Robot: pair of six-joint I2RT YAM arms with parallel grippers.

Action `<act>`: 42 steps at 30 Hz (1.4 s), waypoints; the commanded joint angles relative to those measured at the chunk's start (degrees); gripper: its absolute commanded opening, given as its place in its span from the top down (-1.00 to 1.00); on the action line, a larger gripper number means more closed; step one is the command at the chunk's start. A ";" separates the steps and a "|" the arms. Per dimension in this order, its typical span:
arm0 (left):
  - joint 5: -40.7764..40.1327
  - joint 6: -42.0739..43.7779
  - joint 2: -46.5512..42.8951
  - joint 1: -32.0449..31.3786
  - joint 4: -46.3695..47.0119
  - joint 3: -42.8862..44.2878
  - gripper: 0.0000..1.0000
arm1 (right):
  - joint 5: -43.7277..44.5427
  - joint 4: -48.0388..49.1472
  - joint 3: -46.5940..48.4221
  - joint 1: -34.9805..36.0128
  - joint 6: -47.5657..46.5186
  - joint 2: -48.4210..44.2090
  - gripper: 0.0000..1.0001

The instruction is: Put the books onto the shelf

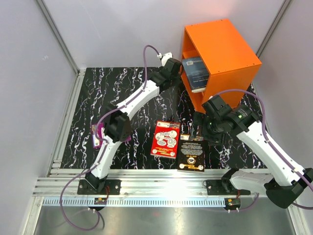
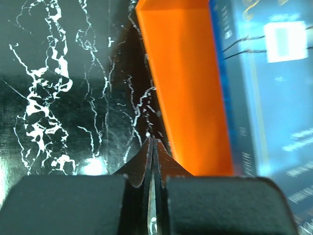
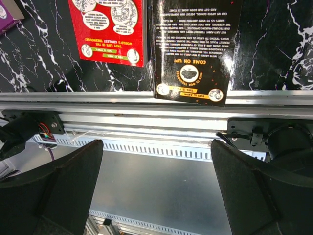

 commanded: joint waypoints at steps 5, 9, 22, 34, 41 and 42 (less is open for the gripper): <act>-4.49 3.71 2.51 -3.60 6.59 6.52 1.00 | 2.82 -9.43 -0.41 -0.17 0.44 0.47 -1.00; -2.21 4.16 7.34 -5.00 7.64 12.16 1.00 | 3.35 -10.13 -0.50 -0.25 -0.08 1.08 -1.00; -1.33 1.70 11.83 -6.86 15.29 12.25 1.00 | 5.11 -12.07 -0.15 -0.25 -2.54 2.93 -1.00; 3.06 0.90 12.72 -6.41 20.13 12.87 0.89 | 3.96 -9.61 -0.68 -0.25 -4.21 4.95 -0.99; 4.90 0.73 -4.12 -3.09 23.54 -9.68 0.32 | 2.12 -5.23 -1.12 -0.25 -5.00 5.65 -1.00; 5.18 1.25 -9.90 -2.38 23.30 -17.47 -0.05 | 1.42 -4.43 -1.64 -0.17 -5.18 5.74 -0.99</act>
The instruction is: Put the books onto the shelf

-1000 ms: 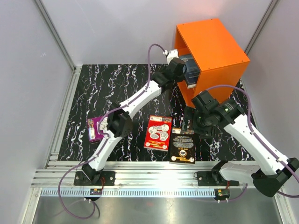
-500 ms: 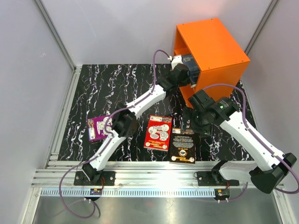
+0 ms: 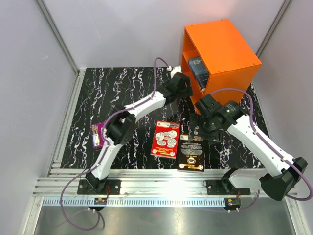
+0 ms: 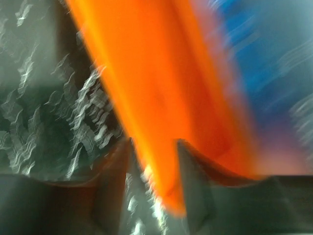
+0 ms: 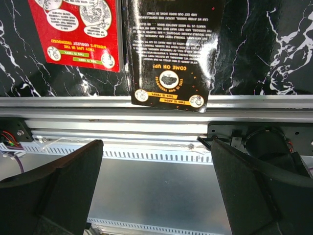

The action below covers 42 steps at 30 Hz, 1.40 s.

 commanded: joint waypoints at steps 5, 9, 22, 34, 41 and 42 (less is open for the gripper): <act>4.84 3.56 -29.45 7.38 -5.70 -26.99 -0.90 | -1.78 2.40 -3.71 -0.34 -0.64 2.89 -1.00; 7.47 7.17 -36.23 8.44 -13.98 -38.67 -0.95 | -7.29 11.09 -11.07 -2.87 -0.63 7.36 -0.99; 20.92 -0.56 -47.58 8.53 -2.12 -70.78 -0.96 | -17.08 33.88 -1.89 -6.84 -1.60 28.63 -1.00; 25.58 -6.62 -42.74 9.32 5.08 -73.67 -0.95 | -12.78 38.10 2.52 -6.76 4.02 43.58 -0.95; 32.96 -11.45 -37.65 9.50 21.75 -81.23 -0.86 | -12.85 41.25 -1.07 -5.26 6.92 45.96 -0.64; 34.45 -12.50 -37.03 9.32 23.44 -81.68 -0.86 | -13.72 42.39 -1.51 -4.48 7.62 46.66 -0.56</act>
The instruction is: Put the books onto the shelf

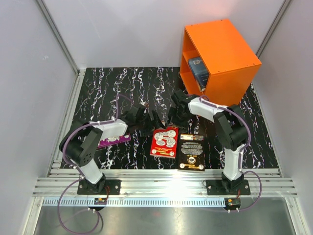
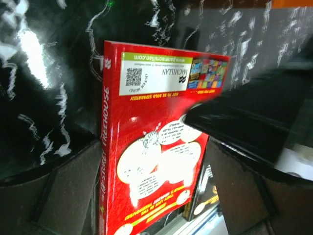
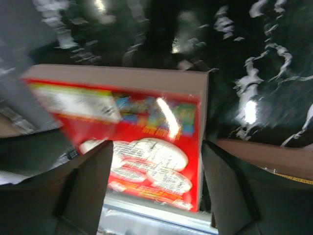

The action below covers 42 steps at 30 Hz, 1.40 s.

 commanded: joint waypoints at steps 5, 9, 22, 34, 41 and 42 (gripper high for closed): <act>7.70 -4.04 6.65 -3.39 12.79 -4.97 -0.81 | 0.28 6.41 -3.42 4.04 3.13 8.09 0.05; 13.93 -7.89 3.76 -4.63 22.19 -8.30 -0.72 | -0.78 7.20 -4.38 5.18 3.39 10.56 0.68; 19.74 -7.73 -20.75 1.07 19.04 -19.02 -0.81 | -1.31 6.15 -8.51 7.21 3.56 1.70 1.00; 25.46 -1.76 -18.22 12.59 26.17 -26.06 -0.90 | -2.36 -0.70 -6.59 7.38 2.86 -16.15 1.00; 24.40 5.63 -14.80 13.57 21.06 -22.11 -0.89 | -6.13 -0.71 -4.48 7.38 3.04 -21.87 1.00; 24.75 5.20 -14.10 13.57 22.11 -21.67 -0.89 | -6.66 -0.54 -4.47 7.38 3.21 -22.05 1.00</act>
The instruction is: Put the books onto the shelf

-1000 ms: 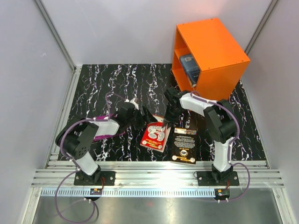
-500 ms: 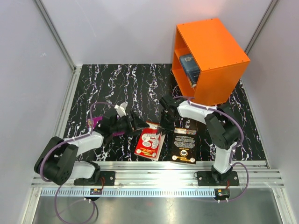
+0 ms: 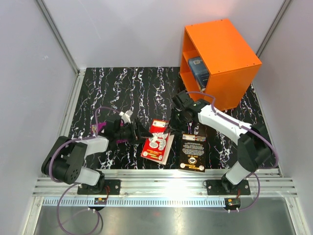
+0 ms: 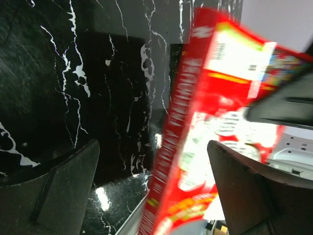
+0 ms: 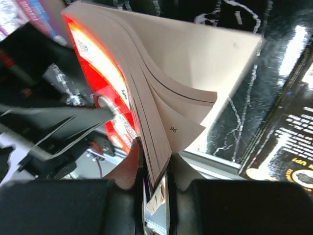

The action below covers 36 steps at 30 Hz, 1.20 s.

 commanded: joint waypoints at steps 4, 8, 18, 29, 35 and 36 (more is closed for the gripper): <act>5.91 -3.77 8.70 0.02 16.80 1.83 -0.80 | -4.51 3.12 1.51 0.43 0.57 -3.32 1.00; 10.30 -18.32 13.10 0.01 37.30 -0.98 -0.65 | -4.34 4.53 0.63 0.43 0.13 -1.92 1.00; 17.17 -42.72 23.84 -0.86 73.38 0.59 0.33 | -2.23 6.47 0.98 0.43 -2.06 1.95 1.00; 1.29 -0.72 5.83 -2.44 -0.45 19.45 1.00 | 11.53 -11.52 14.13 0.35 -7.51 0.82 -0.99; -7.53 0.45 13.87 -2.18 -10.66 35.21 1.00 | 25.27 -31.22 24.96 0.35 -8.92 -4.19 -1.00; -7.01 -1.05 16.08 -2.27 -6.72 37.31 1.00 | 25.98 -32.63 25.58 0.35 -8.75 -5.24 -1.00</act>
